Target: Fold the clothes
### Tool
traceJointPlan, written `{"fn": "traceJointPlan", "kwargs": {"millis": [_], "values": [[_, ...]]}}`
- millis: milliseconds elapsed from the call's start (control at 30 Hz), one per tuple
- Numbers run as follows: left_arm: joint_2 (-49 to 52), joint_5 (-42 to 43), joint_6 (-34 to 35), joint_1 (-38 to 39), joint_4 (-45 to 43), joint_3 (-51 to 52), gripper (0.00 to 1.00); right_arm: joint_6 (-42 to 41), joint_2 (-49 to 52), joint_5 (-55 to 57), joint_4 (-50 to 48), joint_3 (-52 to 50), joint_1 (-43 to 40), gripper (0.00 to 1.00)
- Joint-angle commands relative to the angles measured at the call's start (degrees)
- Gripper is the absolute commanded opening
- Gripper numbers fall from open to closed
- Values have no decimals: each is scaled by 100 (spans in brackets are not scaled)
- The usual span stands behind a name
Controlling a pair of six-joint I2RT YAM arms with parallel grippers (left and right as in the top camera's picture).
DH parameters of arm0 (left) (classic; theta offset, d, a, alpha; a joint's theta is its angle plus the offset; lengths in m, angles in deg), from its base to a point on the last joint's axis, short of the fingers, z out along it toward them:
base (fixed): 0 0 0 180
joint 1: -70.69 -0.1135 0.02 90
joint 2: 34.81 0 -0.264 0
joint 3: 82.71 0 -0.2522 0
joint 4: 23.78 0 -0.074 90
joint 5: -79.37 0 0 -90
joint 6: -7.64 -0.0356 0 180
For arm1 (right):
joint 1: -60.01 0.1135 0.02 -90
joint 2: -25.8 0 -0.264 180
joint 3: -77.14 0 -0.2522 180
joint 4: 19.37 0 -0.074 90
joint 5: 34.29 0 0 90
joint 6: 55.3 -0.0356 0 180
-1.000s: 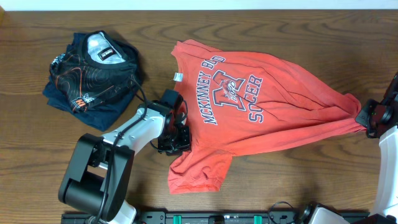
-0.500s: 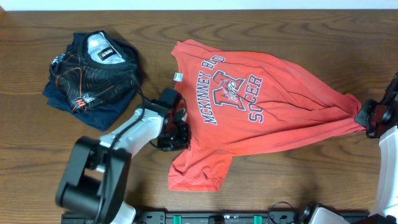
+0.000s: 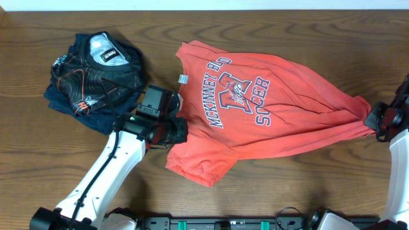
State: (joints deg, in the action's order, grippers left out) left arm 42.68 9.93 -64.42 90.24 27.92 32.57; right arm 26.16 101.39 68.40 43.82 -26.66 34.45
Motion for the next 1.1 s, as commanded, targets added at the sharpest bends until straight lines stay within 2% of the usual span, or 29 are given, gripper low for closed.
{"fn": "traceJointPlan", "kwargs": {"millis": [0,133,267,367,467,733,933,1067], "values": [[-96,-96,-98,-24,50,-146,6,46,28,-33,-15,87,-31,1],[-310,-223,-101,-26,57,-195,6,48,26,-179,59,90,-31,1],[-748,-212,-87,-26,103,-420,6,149,0,-780,251,96,-31,1],[-1158,127,33,-138,131,-710,6,151,-68,-968,463,162,-31,1],[-1558,457,46,-490,297,-1126,6,151,-236,-975,634,289,-68,1],[-2293,481,337,-1609,417,-1893,6,162,-798,-1082,951,1029,-426,1],[-2581,1093,597,-2002,-173,-2249,6,240,-927,-1082,1335,1862,-555,1],[-2675,1187,813,-2129,-774,-2415,6,245,-925,-1078,1360,2444,-568,1]]}}
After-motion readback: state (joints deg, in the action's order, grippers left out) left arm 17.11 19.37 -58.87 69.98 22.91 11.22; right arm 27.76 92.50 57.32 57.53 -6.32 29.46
